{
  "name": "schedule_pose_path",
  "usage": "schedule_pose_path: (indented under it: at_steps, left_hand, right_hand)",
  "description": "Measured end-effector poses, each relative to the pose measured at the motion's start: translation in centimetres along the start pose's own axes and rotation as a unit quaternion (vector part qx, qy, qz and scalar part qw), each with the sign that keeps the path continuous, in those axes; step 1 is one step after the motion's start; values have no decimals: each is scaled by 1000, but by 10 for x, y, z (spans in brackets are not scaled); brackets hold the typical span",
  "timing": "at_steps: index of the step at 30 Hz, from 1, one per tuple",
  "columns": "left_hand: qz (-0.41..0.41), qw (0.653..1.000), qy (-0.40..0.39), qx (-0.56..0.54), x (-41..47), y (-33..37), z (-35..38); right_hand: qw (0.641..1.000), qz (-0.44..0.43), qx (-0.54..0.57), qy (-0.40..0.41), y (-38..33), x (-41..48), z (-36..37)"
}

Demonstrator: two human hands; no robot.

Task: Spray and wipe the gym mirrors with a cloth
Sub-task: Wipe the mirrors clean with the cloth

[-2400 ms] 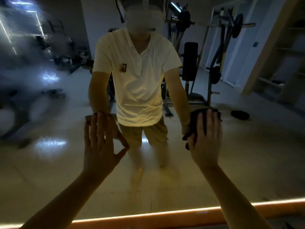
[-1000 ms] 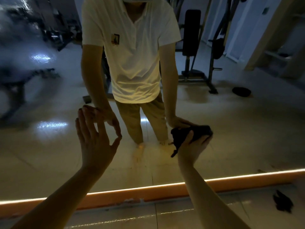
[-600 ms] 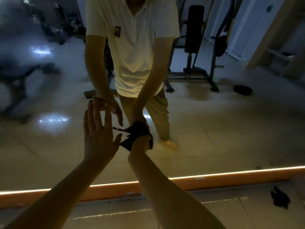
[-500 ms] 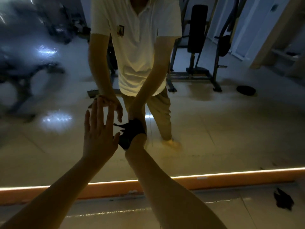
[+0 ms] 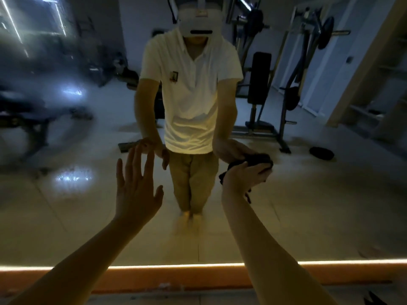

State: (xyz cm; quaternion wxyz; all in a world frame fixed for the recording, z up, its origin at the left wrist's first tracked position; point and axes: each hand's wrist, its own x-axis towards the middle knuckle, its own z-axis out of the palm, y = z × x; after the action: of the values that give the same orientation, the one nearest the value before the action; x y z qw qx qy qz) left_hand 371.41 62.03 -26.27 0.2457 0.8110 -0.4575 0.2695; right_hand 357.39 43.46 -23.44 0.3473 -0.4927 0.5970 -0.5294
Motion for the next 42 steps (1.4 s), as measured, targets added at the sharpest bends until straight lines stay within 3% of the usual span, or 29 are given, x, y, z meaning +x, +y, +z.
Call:
schedule_pose_path:
  at_steps: [2, 5, 7, 9, 11, 12, 18, 22, 28, 34, 42]
  left_hand:
    - [-4, 1000, 8, -14, 12, 5, -10]
    - [-1, 999, 51, -10, 41, 11, -29]
    - [8, 997, 77, -18, 55, 11, -41]
    - [10, 995, 96, 1, 70, 12, -56]
    - [8, 994, 106, 20, 86, 11, -70]
    - [3, 994, 109, 26, 93, 11, -77]
    - [22, 987, 147, 64, 139, 1, -105]
    - [36, 981, 173, 79, 155, 8, -112]
    - [99, 971, 197, 89, 159, -4, -122]
    - [184, 947, 253, 74, 176, -43, -164]
    - [168, 933, 313, 57, 201, -124, -219]
  right_hand:
    - [989, -137, 36, 28, -12, -11, 6]
    - [948, -316, 31, 2, -41, -31, 17]
    - [875, -479, -30, -59, -60, -41, 18]
    - [763, -626, -75, -144, -80, -46, 20]
    - [681, -707, -113, -155, -98, -31, 22]
    - [666, -722, -133, -131, -108, -19, 18]
    - [711, -673, -198, 44, -173, 56, -42]
    - [774, -598, -184, 92, -217, 88, -62]
    - [796, -584, -138, 78, -251, 56, -33]
    - [765, -625, -114, 109, -310, -6, 14]
    - [695, -701, -121, 101, -377, -116, 99]
